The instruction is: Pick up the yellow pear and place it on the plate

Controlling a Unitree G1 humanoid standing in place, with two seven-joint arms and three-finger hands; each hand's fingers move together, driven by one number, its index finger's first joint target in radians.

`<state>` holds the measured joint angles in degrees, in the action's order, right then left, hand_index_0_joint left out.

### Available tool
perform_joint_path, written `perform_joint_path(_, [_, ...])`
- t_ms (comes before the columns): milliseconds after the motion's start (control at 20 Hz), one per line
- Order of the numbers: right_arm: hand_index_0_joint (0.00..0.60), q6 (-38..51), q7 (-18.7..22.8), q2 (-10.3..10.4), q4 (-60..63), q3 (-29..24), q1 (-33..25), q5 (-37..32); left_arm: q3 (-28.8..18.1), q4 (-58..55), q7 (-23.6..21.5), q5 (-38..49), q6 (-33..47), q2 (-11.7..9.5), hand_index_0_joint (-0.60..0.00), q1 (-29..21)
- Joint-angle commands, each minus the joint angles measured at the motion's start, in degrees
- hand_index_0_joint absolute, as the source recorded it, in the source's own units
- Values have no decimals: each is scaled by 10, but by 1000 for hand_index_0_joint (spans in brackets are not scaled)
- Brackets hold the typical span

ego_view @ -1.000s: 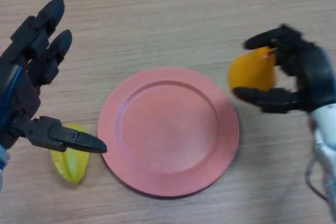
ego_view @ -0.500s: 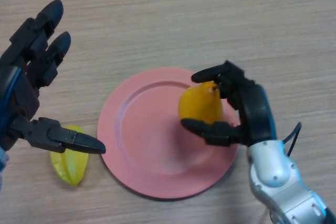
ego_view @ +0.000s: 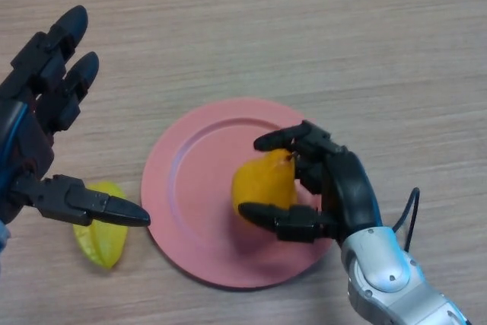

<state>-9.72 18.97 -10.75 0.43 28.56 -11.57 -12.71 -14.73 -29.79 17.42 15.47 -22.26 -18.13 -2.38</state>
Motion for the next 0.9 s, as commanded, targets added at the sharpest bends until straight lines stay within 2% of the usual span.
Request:
perform_joint_path(50, [300, 51, -17, -1, -42, -13, -15, 3, -40, -23, -8, 19, 74, -21, 0, -15])
perform_joint_path(100, [150, 43, -39, -1, -44, -10, -10, 24, -39, -24, -9, 18, 75, -19, 0, -13])
perform_joint_path(150, [49, 39, -57, -1, -45, -8, -6, 41, -37, -24, -12, 16, 79, -16, 0, -11])
perform_joint_path(200, [0, 36, -68, -1, -47, -7, -4, 53, -36, -25, -16, 16, 82, -14, 0, -9])
perform_joint_path(450, [0, 34, -75, -1, -82, -19, -6, 61, -43, -36, -18, 17, 79, -15, 0, -4])
perform_joint_path(750, [0, 2, -119, -1, -164, -83, -7, 83, -57, -49, -15, 28, 53, -19, 0, -3])
perform_joint_path(850, [0, -4, -158, -1, -198, -118, 5, 95, -60, -55, -11, 30, 41, -21, 0, -3])
perform_joint_path(900, [0, -11, -198, -1, -224, -146, 19, 102, -61, -58, -5, 28, 34, -23, 0, -2])
